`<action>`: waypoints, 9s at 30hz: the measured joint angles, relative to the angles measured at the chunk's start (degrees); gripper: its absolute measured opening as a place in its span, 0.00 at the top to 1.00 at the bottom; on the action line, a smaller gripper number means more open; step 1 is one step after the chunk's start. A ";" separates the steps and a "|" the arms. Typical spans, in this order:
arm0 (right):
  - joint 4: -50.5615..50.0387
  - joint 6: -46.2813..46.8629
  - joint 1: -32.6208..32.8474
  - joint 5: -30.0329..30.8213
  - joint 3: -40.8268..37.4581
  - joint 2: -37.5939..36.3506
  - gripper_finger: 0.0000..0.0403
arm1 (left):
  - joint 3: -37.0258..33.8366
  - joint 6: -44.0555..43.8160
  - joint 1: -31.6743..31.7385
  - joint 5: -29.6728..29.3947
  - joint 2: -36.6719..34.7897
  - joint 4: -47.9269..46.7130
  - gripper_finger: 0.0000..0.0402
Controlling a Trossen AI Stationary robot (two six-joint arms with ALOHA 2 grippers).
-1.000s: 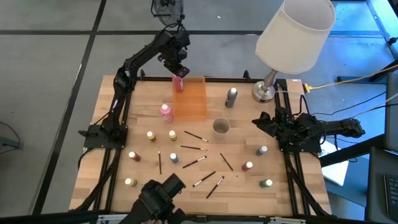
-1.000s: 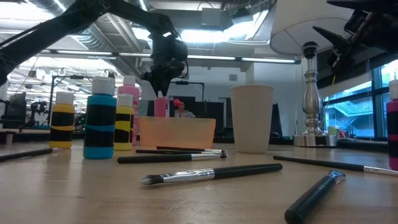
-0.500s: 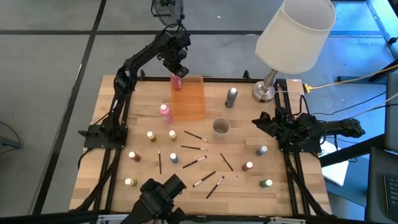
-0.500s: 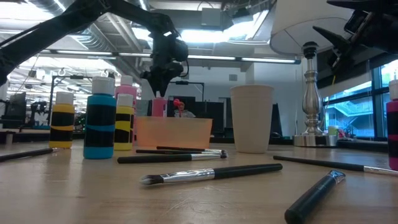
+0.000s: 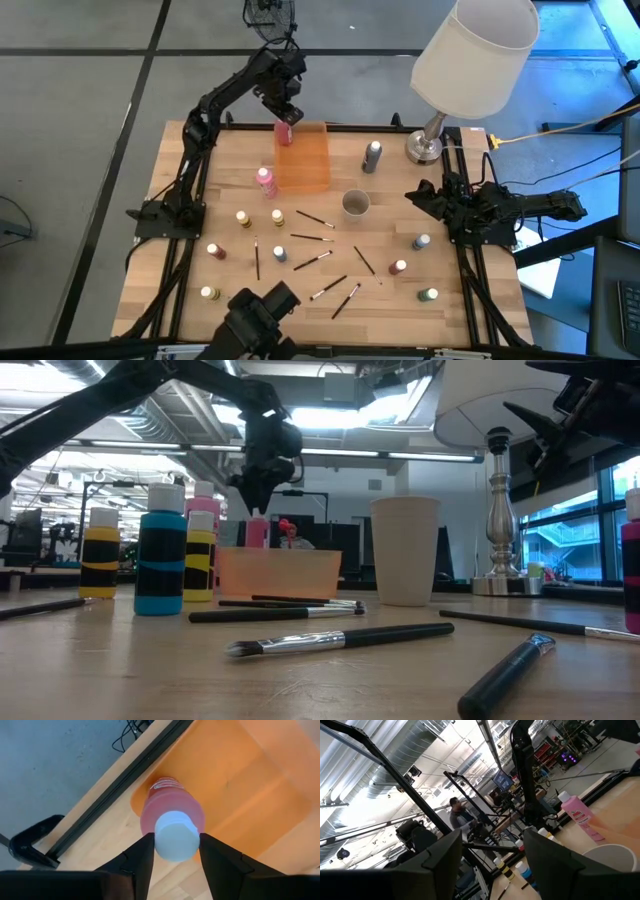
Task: Pick & Place Paint Supplies
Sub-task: Put the large red paint bottle into the orange bin, then put the black paint brush into the light brown cup
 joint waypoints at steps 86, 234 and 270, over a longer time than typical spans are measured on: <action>-64.12 -47.62 9.58 -10.47 67.71 46.44 0.52 | 0.00 -40.01 -52.73 -18.54 -40.00 -0.01 0.50; -73.61 -53.34 22.83 -8.52 85.02 113.38 0.56 | 0.00 -67.95 -97.11 -39.17 -22.82 9.23 0.50; -74.59 -53.11 22.57 -8.23 85.25 115.73 0.70 | 0.00 -68.98 -97.10 -38.80 -22.03 9.26 0.50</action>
